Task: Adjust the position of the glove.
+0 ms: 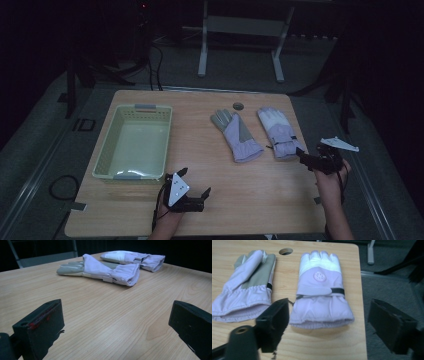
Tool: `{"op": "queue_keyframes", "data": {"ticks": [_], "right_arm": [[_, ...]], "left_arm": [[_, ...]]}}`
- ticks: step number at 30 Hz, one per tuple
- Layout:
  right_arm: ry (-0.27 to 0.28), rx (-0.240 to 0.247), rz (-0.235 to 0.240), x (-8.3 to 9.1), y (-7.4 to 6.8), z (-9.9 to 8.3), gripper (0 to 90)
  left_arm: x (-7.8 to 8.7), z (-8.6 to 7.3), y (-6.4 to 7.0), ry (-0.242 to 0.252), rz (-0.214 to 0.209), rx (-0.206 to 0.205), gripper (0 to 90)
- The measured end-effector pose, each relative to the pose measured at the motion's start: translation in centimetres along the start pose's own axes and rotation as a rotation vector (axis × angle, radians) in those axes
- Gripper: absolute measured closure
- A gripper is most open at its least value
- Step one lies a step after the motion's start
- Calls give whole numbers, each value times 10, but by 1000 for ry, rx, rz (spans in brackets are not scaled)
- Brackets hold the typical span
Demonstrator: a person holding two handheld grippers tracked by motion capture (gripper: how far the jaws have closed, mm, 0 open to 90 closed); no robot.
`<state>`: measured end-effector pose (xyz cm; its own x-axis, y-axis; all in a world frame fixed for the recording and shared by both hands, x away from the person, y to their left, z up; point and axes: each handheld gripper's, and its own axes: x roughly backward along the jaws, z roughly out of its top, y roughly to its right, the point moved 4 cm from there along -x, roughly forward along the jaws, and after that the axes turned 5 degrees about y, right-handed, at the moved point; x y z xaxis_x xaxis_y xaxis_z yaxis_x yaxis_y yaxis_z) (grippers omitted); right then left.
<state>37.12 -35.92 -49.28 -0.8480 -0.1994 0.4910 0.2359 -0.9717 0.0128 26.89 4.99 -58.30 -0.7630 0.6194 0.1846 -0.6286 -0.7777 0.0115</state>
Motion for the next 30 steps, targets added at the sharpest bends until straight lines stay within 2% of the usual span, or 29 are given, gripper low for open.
{"op": "queue_keyframes", "data": {"ticks": [2,4,5,8,14,17,19,20,22,26,30], "right_arm": [[28,0,30,0,-7,7,127],[62,-11,85,0,-15,14,118],[79,4,81,-1,-19,17,116],[111,26,122,-3,-31,26,114],[136,75,174,-10,-55,46,117],[110,90,218,-18,-66,54,143],[60,99,260,-25,-74,58,175],[61,98,260,-28,-77,60,219],[51,93,300,-35,-85,63,236],[16,148,280,-50,-98,65,292],[-12,149,299,-67,-106,64,323]], "left_arm": [[0,0,0,0,1,0,1],[0,0,0,0,1,2,1],[0,0,0,-1,0,1,1],[0,0,0,-1,0,1,1],[0,0,-1,-3,0,3,1],[0,0,-1,-3,0,6,1],[0,0,-1,-2,-1,6,1],[0,0,-1,-2,-1,5,1],[0,0,0,-4,-4,3,1],[0,0,0,-3,-7,1,1],[0,0,0,-2,-9,1,1]]}}
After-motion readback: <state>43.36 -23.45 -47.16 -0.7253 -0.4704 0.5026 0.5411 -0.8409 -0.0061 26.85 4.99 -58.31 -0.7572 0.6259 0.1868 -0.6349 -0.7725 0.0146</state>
